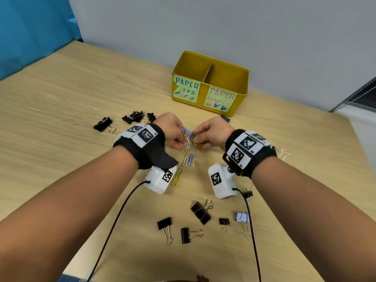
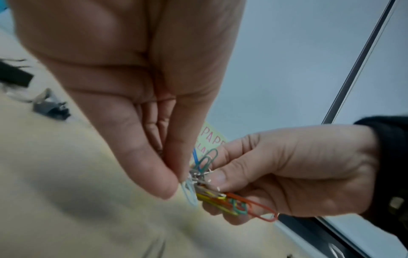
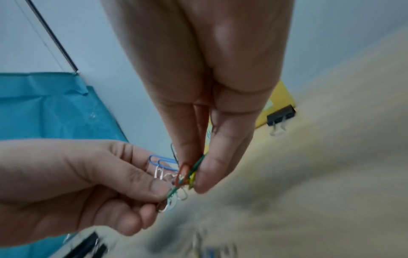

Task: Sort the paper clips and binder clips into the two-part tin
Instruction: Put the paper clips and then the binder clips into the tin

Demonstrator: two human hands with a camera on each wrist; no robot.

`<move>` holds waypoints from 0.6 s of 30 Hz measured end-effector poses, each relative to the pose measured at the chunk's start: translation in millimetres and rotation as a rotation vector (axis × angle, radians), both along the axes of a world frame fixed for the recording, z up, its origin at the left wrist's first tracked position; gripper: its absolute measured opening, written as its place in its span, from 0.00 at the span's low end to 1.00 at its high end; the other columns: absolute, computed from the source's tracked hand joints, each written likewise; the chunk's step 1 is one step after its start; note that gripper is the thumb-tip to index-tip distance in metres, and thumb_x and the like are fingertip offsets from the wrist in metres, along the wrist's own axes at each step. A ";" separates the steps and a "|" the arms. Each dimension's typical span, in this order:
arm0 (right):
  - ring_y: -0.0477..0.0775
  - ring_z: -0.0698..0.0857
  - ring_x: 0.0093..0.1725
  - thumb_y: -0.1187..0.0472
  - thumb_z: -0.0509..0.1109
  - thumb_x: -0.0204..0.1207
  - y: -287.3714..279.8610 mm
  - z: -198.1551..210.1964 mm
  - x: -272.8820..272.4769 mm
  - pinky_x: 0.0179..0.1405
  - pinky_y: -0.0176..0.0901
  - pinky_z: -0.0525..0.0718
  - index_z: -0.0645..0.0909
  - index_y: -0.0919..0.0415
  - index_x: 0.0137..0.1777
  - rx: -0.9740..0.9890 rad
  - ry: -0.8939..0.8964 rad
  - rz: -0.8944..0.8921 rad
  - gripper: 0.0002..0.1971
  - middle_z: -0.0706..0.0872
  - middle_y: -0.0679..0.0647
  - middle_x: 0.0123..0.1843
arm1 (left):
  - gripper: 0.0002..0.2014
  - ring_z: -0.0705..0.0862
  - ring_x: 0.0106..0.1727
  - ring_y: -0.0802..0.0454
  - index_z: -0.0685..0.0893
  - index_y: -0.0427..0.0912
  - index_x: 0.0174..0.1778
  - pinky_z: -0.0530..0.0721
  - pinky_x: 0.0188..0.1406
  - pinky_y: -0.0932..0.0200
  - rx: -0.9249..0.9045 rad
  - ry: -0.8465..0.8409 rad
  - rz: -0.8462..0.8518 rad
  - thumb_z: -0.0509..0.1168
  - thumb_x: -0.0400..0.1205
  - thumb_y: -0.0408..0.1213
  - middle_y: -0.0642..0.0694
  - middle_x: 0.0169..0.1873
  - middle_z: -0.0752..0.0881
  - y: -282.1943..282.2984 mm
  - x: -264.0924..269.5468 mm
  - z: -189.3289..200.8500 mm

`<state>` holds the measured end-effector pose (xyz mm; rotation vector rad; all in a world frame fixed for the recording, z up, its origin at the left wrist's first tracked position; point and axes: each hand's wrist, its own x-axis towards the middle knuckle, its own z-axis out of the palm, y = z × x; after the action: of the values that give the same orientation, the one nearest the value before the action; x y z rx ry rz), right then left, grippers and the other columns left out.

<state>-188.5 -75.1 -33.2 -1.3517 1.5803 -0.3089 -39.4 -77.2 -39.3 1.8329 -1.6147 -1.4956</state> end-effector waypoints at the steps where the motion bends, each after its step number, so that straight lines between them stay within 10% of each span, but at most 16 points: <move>1: 0.49 0.86 0.24 0.76 0.73 0.69 -9.2 8.7 -0.6 0.26 0.35 0.88 0.86 0.68 0.45 -0.026 -0.023 -0.011 0.06 0.85 0.57 0.34 | 0.12 0.85 0.20 0.54 0.80 0.36 0.29 0.90 0.34 0.58 -0.019 0.031 0.012 0.70 0.73 0.18 0.38 0.26 0.83 -8.8 0.3 8.0; 12: 0.43 0.81 0.13 0.78 0.71 0.70 -132.5 81.1 7.6 0.17 0.34 0.84 0.77 0.59 0.30 -0.321 -0.115 -0.133 0.15 0.82 0.47 0.15 | 0.17 0.81 0.12 0.57 0.75 0.40 0.25 0.87 0.22 0.61 -0.355 0.079 0.186 0.70 0.73 0.18 0.40 0.24 0.79 -120.7 -4.1 83.9; 15: 0.54 0.84 0.28 0.72 0.72 0.71 -154.0 64.0 15.8 0.35 0.45 0.89 0.81 0.57 0.33 -0.367 0.065 -0.102 0.10 0.82 0.51 0.26 | 0.03 0.87 0.36 0.47 0.89 0.38 0.39 0.88 0.49 0.53 -0.466 -0.216 0.149 0.74 0.72 0.30 0.39 0.36 0.87 -131.5 -12.3 79.9; 18: 0.59 0.86 0.48 0.69 0.70 0.72 -164.0 48.9 20.7 0.57 0.55 0.86 0.87 0.55 0.41 -0.369 0.138 -0.041 0.08 0.87 0.55 0.41 | 0.15 0.86 0.58 0.42 0.90 0.42 0.53 0.84 0.61 0.51 -0.480 -0.356 0.084 0.75 0.71 0.39 0.41 0.54 0.90 -133.6 -12.5 69.5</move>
<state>-167.8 -239.2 15.7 -1.6510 1.7249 -0.5642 -51.9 -210.9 30.2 1.9134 -1.8213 -0.6829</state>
